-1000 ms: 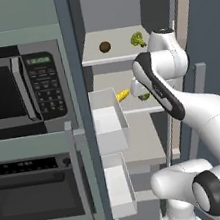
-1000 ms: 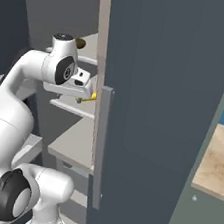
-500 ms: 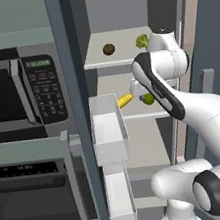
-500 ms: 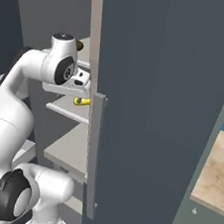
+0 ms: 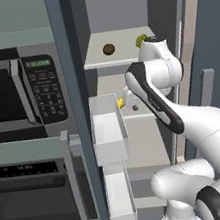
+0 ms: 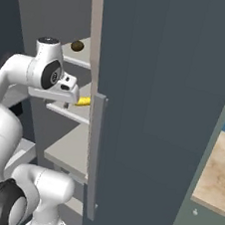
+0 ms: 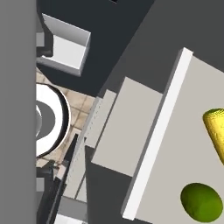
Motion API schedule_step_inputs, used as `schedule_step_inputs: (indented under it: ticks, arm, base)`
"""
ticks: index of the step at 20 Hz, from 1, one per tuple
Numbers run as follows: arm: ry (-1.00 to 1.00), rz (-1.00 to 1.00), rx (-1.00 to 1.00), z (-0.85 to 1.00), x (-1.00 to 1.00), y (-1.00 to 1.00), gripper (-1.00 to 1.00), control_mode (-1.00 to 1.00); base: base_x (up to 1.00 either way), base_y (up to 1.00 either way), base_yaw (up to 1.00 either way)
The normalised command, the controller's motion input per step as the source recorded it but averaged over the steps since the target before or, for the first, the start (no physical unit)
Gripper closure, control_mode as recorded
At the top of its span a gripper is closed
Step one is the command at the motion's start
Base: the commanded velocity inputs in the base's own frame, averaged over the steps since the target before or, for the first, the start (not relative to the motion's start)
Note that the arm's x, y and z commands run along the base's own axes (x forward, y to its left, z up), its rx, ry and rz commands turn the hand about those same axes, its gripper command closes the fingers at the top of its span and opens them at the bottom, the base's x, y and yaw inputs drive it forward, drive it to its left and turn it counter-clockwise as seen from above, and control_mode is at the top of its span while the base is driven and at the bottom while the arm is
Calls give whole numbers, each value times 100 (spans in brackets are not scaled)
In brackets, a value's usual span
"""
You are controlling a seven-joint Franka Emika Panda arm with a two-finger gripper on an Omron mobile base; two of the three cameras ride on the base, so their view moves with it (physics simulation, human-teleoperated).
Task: Take the kiwi and broccoli from the highest rack and move them to the second highest rack where the corn and lime are located, to maximize freezer space. Close the freezer door after rearranging.
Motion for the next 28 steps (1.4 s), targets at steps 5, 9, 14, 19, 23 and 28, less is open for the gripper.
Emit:
schedule_step_inputs:
  ticks: [5, 9, 14, 19, 23, 28]
  arm:
    - [0, -2, 0, -21, -7, 79, -100, -100]
    - [0, -12, 0, -12, 0, 90, -100, -100]
    - [-20, 0, 8, 40, 0, -17, -100, -100]
    - [-31, -1, 14, 95, 4, -20, -100, -100]
    - [-18, -12, 12, 64, 40, 0, -100, -100]
    - [-23, -20, 6, 59, 49, 8, -100, -100]
  base:
    - [0, 0, 0]
    - [0, 0, 0]
    - [0, 0, 0]
    - [0, 0, 0]
    - [0, 0, 0]
    - [0, 0, 0]
